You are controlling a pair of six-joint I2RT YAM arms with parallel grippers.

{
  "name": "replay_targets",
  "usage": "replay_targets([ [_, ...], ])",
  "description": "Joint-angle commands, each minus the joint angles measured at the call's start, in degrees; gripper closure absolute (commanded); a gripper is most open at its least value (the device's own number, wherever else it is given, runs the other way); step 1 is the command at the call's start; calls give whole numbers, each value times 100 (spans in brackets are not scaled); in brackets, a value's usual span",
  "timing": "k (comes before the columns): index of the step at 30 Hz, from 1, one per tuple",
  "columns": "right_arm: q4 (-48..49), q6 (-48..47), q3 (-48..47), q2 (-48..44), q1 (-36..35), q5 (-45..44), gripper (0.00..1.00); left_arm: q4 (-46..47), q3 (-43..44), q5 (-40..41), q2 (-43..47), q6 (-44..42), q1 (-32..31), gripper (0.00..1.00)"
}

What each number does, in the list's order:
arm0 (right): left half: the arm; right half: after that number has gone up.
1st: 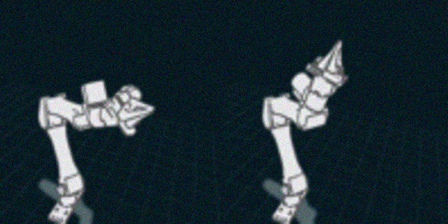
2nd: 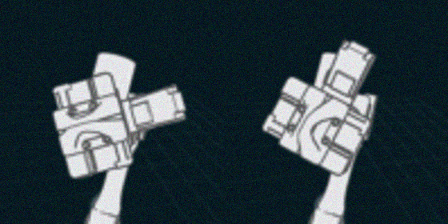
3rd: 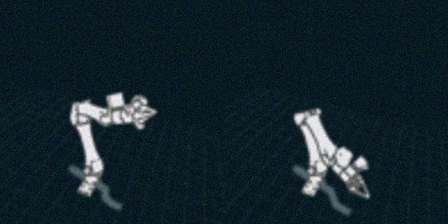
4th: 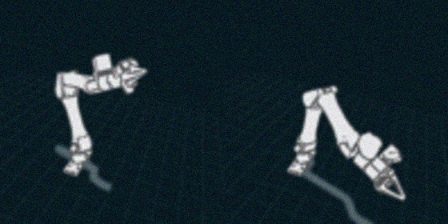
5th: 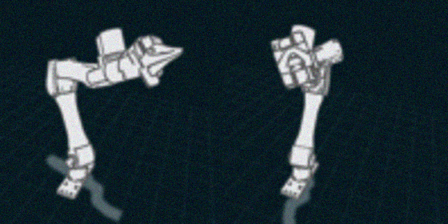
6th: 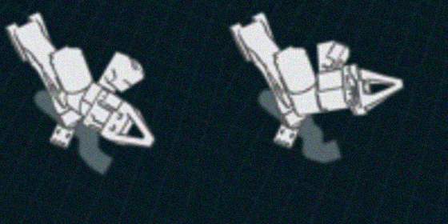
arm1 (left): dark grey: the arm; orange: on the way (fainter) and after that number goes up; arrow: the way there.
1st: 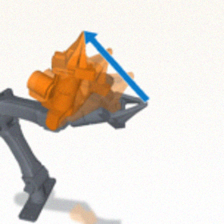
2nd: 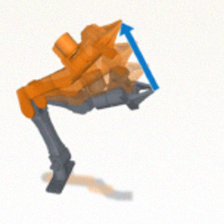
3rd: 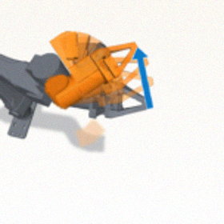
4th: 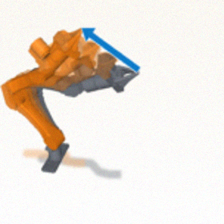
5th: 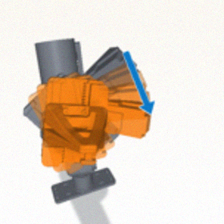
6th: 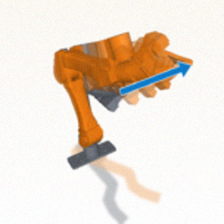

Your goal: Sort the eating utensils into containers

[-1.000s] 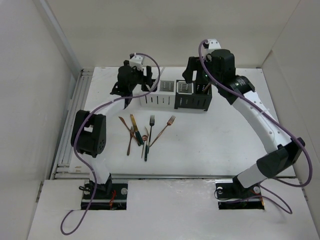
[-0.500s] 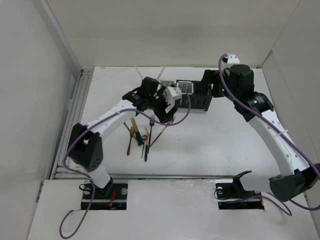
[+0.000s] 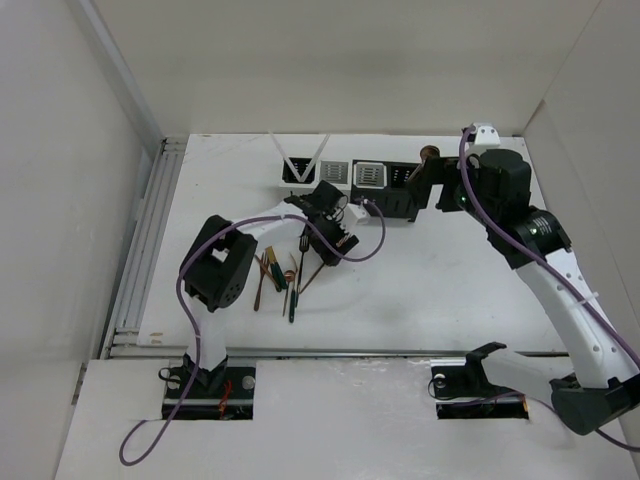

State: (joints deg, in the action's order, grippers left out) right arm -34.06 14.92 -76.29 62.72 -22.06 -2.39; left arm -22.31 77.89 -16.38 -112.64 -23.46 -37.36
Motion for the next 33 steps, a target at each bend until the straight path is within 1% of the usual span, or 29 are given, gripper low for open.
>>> replay_targets([
  [1, 49, -112, -9, -172, 44, -252, 0, -11, 280, 425, -12, 158, 10, 29],
  [3, 49, -165, -9, -225, 44, -305, 0, -11, 219, 478, -144, 211, 10, 38],
  [5, 49, -225, -9, -225, 44, -306, 0, -63, 218, 381, -205, 211, 10, 51],
  [6, 49, -226, -9, -225, 44, -366, 0, -63, 218, 312, -206, 211, -42, 68],
  [9, 49, -279, -9, -225, 97, -429, 0, -134, 349, 66, -258, 333, -43, 95],
  [10, 49, -340, -9, -225, 97, -481, 0, -134, 350, 13, -258, 386, -43, 100],
  [16, 234, -393, 105, -278, 97, -481, 0, -247, 578, -523, 250, 676, -43, 100],
  [20, 497, -446, 219, -278, 97, -412, 0, -380, 1175, -1111, 558, 738, -43, 100],
  [22, 646, -446, 273, -278, 97, -411, 0, -380, 1667, -1340, 733, 852, -43, 100],
  [24, 752, -446, 334, -330, 150, -341, 0, -161, 2079, -1691, 866, 939, 132, 100],
  [25, 865, -446, 334, -330, 150, -341, 0, 23, 2168, -1754, 945, 1114, 185, 100],
  [26, 919, -394, 395, -391, 150, -341, 0, 599, 2169, -1754, 1111, 1229, 247, 100],
  [27, 980, -393, 396, -392, 150, -341, 0, 996, 2169, -1641, 1217, 1335, 369, 100],
  [29, 1208, -341, 527, -497, 150, -341, 0, 1935, 1986, -1326, 1384, 1650, 423, 100],
  [30, 1305, -340, 528, -497, 150, -341, 0, 2871, 1898, -1132, 1446, 1652, 493, 100],
  [31, 1402, -340, 606, -497, 150, -341, 0, 3272, 1827, -678, 1447, 1652, 493, 100],
  [33, 1648, -340, 607, -428, 150, -341, 0, 4106, 1827, -227, 1281, 1652, 493, 100],
])
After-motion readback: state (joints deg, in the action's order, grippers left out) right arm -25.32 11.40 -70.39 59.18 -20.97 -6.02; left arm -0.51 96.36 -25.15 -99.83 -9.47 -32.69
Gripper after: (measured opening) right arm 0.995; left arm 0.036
